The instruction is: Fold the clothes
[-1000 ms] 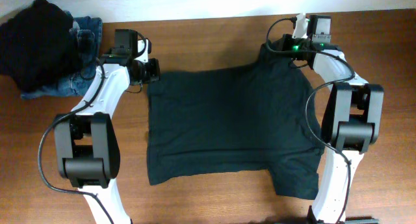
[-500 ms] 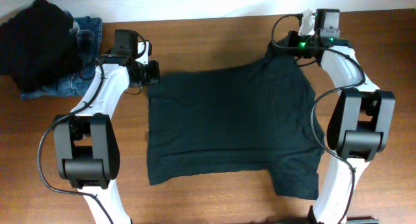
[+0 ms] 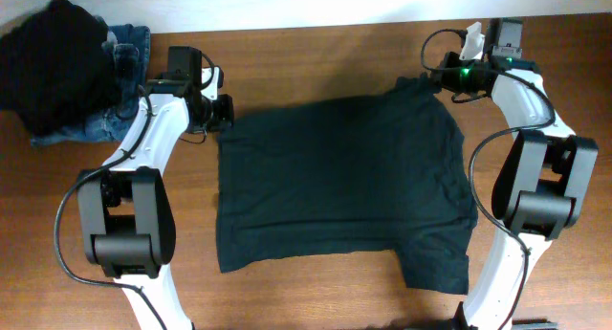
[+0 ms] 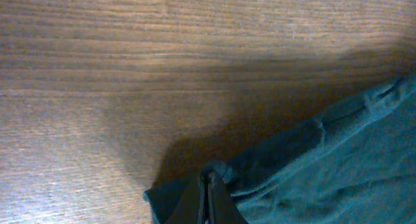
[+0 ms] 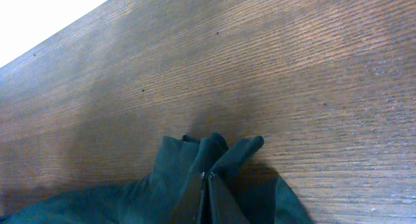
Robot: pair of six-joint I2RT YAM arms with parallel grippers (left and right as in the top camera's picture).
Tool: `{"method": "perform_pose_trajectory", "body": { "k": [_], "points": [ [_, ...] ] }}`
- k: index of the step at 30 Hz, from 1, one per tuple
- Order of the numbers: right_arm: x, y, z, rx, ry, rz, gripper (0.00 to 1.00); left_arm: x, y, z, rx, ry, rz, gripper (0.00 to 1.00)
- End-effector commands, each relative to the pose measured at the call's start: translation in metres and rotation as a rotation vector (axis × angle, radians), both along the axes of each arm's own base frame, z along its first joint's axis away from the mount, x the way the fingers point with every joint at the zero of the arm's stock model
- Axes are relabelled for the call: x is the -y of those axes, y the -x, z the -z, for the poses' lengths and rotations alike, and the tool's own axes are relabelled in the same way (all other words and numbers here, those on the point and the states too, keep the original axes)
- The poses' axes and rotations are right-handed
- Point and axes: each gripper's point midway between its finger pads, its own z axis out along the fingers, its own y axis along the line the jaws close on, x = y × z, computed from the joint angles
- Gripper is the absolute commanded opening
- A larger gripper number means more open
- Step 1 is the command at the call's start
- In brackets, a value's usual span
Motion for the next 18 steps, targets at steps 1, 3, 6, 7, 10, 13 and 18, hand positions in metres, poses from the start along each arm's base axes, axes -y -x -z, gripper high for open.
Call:
{"method": "perform_pose_trajectory", "body": {
  "k": [1,3,6,7,10,13,18],
  "points": [
    [-0.004,0.003,-0.013,0.017,0.0,-0.017,0.04,-0.001,-0.001,-0.015,0.029,0.006,0.02,0.01],
    [-0.005,0.005,-0.011,0.005,-0.002,-0.017,0.04,-0.001,0.0,-0.015,0.023,0.006,0.02,0.01],
    [-0.006,0.01,-0.008,-0.022,-0.008,-0.017,0.04,-0.002,0.003,-0.013,0.011,0.006,0.02,0.01],
    [-0.006,0.012,-0.007,-0.031,-0.009,-0.017,0.04,-0.002,0.004,-0.013,0.007,0.006,0.02,0.01],
    [-0.007,0.013,-0.006,-0.037,-0.015,-0.019,0.04,-0.002,0.008,-0.012,-0.01,0.005,0.02,0.01],
    [-0.013,0.014,-0.009,-0.031,-0.047,-0.04,0.04,-0.002,0.015,-0.01,-0.039,0.004,0.02,0.01],
    [-0.018,0.016,-0.012,-0.03,-0.07,-0.055,0.04,-0.003,0.023,-0.011,-0.063,-0.003,0.034,0.01]
  ]
}}
